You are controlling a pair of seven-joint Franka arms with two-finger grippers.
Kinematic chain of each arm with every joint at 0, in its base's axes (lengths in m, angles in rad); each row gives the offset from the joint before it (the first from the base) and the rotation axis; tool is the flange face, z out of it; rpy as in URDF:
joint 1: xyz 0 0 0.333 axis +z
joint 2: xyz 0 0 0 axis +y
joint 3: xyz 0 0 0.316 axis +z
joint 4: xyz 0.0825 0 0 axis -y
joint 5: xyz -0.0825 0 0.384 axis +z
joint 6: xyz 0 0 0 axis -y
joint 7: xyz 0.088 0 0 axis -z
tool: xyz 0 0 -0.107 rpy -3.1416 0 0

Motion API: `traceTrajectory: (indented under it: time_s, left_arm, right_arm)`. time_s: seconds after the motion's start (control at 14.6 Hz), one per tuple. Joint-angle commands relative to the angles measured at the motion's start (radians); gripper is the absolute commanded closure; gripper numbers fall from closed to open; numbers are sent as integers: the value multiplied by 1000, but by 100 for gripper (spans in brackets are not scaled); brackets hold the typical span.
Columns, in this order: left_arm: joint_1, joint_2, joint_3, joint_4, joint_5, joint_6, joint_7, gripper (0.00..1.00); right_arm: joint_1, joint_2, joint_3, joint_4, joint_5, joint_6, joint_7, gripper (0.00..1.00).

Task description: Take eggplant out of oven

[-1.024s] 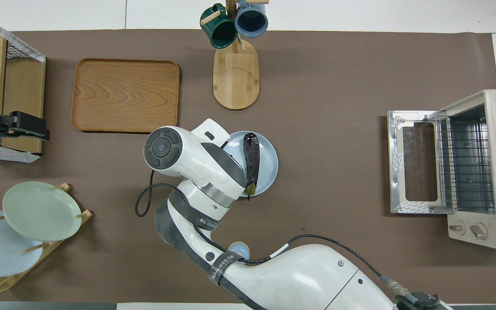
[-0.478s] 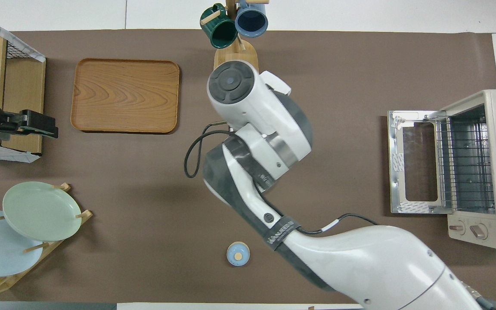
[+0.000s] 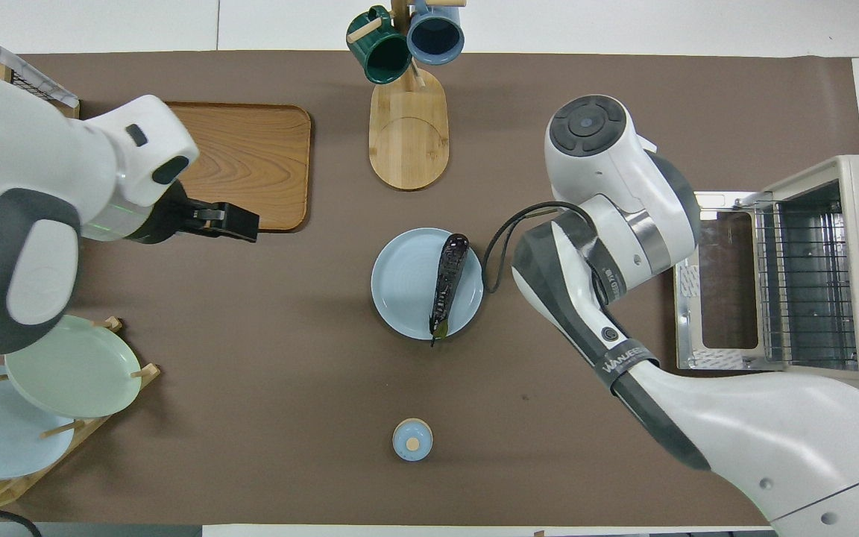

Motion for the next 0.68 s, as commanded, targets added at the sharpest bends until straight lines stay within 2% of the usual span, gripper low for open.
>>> traceTrajectory:
  time_s: [0.0,0.14,0.41,0.61]
  left_arm:
    - [-140,109,15,0,-26,139,-71,0]
    - [-226,173,15,-9,-28,231,-106,0]
    - [-328,305,16,-9,-26,375,-135,0]
    - [-379,351,16,-12,-26,424,-153,0]
  right_arm:
    - [-71,-76,14,-148,-42,52,-60,100]
    - [-103,-82,13,-168,-43,50,-68,100]
    - [-141,-114,13,-259,-48,88,-65,100]
    - [-167,-113,14,-260,-51,96,-86,100]
